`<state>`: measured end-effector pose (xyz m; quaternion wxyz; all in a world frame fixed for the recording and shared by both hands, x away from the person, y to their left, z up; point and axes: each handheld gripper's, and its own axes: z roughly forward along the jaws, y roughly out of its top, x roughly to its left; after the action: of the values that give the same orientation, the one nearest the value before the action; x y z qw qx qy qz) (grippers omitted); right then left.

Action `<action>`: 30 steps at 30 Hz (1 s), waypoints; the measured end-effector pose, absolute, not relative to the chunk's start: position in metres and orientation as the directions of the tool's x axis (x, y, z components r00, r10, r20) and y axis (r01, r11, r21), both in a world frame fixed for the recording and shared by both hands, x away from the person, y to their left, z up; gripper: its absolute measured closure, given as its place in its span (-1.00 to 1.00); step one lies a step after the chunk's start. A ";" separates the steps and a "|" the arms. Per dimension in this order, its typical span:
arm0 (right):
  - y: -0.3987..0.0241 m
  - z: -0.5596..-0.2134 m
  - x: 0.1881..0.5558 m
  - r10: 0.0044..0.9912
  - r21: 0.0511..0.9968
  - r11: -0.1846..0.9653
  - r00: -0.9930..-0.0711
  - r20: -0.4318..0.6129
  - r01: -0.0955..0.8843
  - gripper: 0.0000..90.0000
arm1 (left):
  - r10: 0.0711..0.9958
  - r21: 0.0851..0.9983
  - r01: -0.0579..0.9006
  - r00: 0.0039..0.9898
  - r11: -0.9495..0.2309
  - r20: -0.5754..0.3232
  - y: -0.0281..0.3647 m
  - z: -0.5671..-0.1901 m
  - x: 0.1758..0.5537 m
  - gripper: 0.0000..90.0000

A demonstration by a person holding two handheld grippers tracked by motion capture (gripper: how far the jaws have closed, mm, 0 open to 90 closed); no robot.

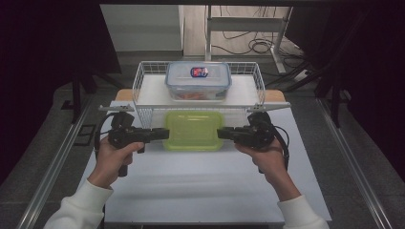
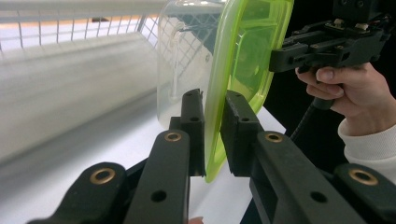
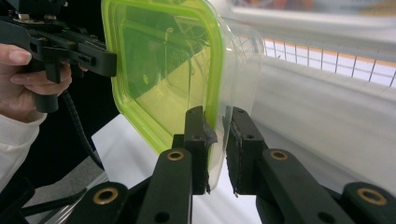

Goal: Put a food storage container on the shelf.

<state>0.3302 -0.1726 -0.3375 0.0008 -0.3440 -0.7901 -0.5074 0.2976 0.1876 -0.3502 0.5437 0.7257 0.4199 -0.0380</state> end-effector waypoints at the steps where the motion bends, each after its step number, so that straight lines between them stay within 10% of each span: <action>1: -0.172 -0.333 0.334 0.542 0.801 0.244 -0.761 0.355 0.547 0.75 | 0.569 0.757 0.651 0.644 -0.055 -0.511 0.188 -0.348 0.300 0.78; 30: -0.156 -0.246 0.397 0.554 0.835 0.210 -0.766 0.327 0.508 0.76 | 0.548 0.785 0.619 0.663 -0.017 -0.510 0.206 -0.272 0.375 0.79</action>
<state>0.3973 -0.1559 -0.2459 -0.0217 -0.3417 -0.7775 -0.5275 0.3752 0.2058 -0.2724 0.5691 0.7125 0.4093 -0.0312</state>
